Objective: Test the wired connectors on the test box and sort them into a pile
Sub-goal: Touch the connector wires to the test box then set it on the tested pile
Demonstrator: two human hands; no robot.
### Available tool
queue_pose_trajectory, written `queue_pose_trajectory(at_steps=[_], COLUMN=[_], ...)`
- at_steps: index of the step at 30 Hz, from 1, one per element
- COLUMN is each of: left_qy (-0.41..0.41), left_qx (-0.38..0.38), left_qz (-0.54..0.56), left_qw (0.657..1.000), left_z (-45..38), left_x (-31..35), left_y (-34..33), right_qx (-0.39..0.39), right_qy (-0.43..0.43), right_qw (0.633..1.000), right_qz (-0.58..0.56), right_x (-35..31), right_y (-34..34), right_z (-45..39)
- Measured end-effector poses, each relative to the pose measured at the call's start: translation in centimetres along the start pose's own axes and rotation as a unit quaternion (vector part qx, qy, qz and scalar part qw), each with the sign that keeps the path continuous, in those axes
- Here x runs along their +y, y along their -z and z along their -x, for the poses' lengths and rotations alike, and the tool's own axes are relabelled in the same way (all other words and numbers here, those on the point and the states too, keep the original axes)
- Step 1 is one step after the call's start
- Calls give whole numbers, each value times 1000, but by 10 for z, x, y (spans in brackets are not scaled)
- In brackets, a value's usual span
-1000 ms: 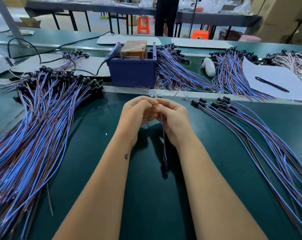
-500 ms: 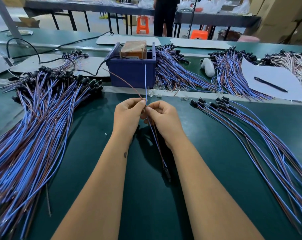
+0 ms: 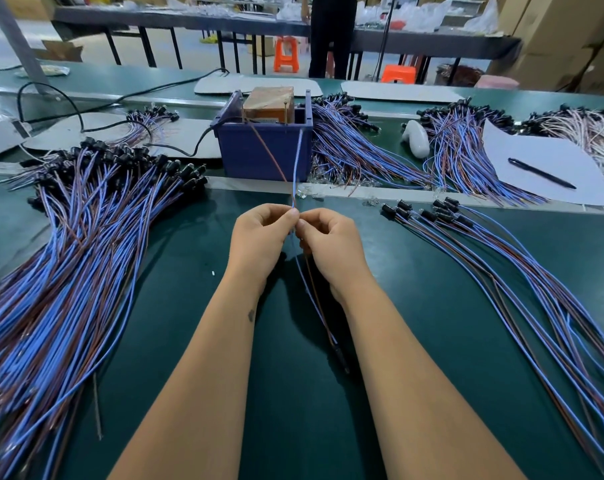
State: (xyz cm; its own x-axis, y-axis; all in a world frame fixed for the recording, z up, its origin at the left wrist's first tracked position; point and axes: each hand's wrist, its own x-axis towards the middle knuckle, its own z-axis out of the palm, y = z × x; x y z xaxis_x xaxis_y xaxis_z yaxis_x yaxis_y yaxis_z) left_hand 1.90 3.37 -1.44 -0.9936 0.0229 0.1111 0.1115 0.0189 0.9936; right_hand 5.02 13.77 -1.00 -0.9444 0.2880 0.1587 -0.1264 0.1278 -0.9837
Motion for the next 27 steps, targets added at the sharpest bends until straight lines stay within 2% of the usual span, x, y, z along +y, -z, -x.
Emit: queue_pose_trajectory(at_steps=[5,12,27], left_qy=[17,9,18], left_qx=[60,127,162], left_qz=[17,34,60], left_qw=[998,991,985], left_z=[-1,0,-3], left_x=[0,4,5], left_y=[2,7,11], right_qx=[43,54,36], right_qy=[-35,-63,-48], right_qw=[998,993,998], right_qz=[-37,-83,-7], right_x=[2,3,2], right_y=[3,5,1], right_z=[-3,-6,-4])
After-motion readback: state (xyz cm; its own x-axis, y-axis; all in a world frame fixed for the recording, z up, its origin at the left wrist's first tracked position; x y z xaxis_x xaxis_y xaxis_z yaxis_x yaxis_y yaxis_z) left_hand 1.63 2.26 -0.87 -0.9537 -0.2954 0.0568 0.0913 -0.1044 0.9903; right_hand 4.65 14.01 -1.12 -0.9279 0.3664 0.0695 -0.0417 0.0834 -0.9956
